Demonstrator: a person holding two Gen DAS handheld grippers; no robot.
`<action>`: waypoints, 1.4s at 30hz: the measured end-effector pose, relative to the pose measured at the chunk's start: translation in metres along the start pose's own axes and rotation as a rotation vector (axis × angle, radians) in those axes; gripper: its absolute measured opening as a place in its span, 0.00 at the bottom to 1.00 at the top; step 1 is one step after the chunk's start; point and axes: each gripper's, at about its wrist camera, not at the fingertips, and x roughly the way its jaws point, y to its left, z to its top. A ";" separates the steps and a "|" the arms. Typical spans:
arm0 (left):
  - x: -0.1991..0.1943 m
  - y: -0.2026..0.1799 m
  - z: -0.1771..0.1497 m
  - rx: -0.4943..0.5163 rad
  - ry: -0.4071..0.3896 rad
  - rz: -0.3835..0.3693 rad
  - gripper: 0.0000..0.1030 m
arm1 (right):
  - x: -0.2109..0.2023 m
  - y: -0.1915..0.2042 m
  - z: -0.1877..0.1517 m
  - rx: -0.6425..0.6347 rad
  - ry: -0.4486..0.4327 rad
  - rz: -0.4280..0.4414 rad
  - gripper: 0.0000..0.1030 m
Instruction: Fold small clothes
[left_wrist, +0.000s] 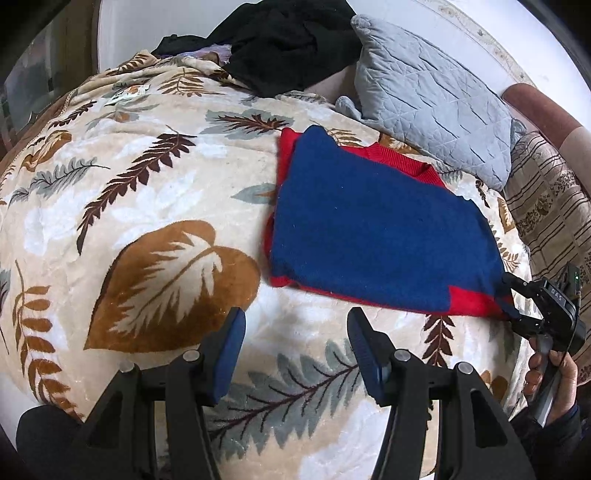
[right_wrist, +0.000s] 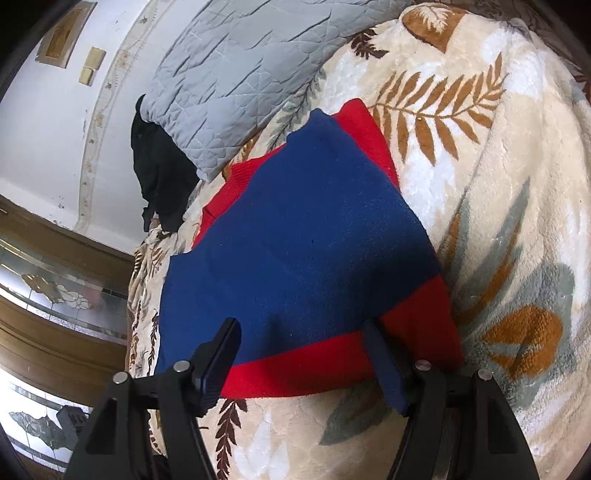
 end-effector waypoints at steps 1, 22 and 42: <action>0.001 0.000 0.000 0.001 0.001 -0.002 0.56 | -0.001 -0.001 -0.001 0.000 -0.004 0.008 0.71; 0.003 -0.017 -0.002 0.047 0.017 0.025 0.56 | -0.011 -0.007 -0.013 -0.008 -0.041 0.068 0.71; 0.004 -0.040 0.006 0.099 0.005 0.093 0.56 | -0.014 -0.009 -0.016 0.002 -0.049 0.091 0.71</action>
